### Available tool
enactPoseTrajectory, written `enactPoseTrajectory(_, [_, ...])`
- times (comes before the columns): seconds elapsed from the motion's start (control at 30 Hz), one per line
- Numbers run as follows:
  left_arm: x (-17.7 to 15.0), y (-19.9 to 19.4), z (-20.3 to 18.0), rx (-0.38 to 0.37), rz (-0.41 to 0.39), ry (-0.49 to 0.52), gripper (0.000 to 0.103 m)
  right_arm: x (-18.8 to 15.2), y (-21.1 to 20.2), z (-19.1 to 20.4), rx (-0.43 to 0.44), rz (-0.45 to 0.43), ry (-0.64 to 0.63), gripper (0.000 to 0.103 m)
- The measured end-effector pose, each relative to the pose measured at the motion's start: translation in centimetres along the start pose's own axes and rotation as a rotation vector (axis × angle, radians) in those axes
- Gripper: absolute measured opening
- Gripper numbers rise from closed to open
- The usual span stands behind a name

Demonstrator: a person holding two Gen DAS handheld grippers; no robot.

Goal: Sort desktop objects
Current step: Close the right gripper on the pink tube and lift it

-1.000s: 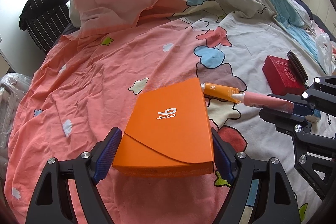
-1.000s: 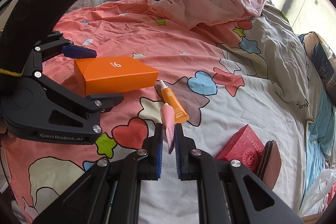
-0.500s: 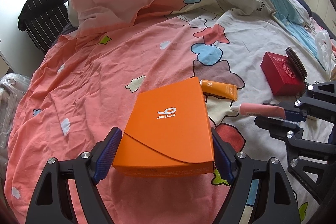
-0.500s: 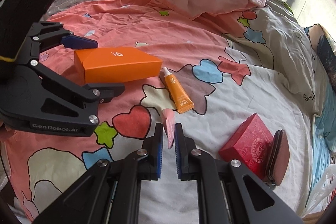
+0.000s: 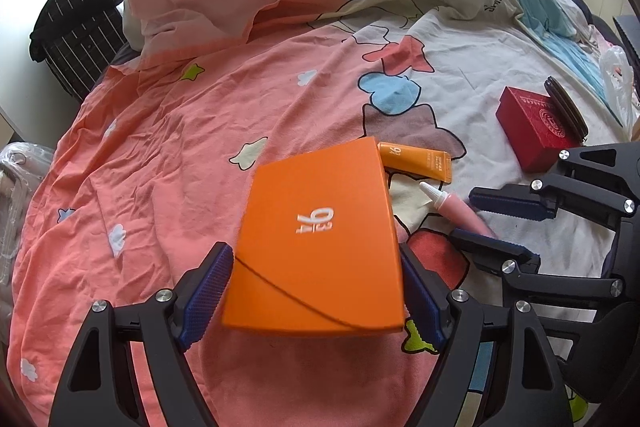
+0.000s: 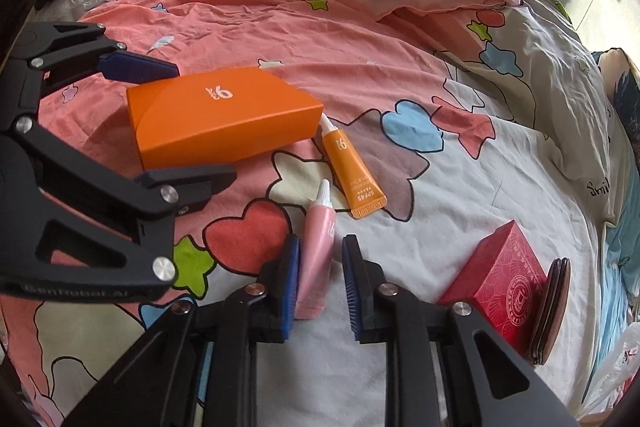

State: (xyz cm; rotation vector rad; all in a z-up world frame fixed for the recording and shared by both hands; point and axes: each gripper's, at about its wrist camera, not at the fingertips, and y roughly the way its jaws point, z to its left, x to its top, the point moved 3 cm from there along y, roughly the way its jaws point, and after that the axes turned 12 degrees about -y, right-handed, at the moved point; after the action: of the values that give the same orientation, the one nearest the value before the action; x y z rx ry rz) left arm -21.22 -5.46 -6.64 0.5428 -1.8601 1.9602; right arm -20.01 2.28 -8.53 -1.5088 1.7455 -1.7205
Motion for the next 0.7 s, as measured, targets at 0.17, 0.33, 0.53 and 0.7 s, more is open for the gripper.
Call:
enactPoseTrajectory(0.17, [0.0,0.1,0.0,0.001,0.002,-0.001,0.082,0.4,0.5,0.2,0.004,0.006,0.0,0.023])
enactPoseTrajectory(0.33, [0.0,0.4,0.2,0.003,0.008,-0.007,0.082,0.4,0.7,0.1,0.031,0.009,0.007,0.018])
enactPoseTrajectory(0.53, [-0.1,2.2,0.8,0.023,0.052,-0.029,0.088,0.5,0.7,0.3,0.024,0.017,0.007,0.018])
enactPoseTrajectory(0.7, [-0.3,2.3,0.7,0.024,0.046,-0.033,0.082,0.5,0.8,-0.2,0.055,0.011,0.038,0.019])
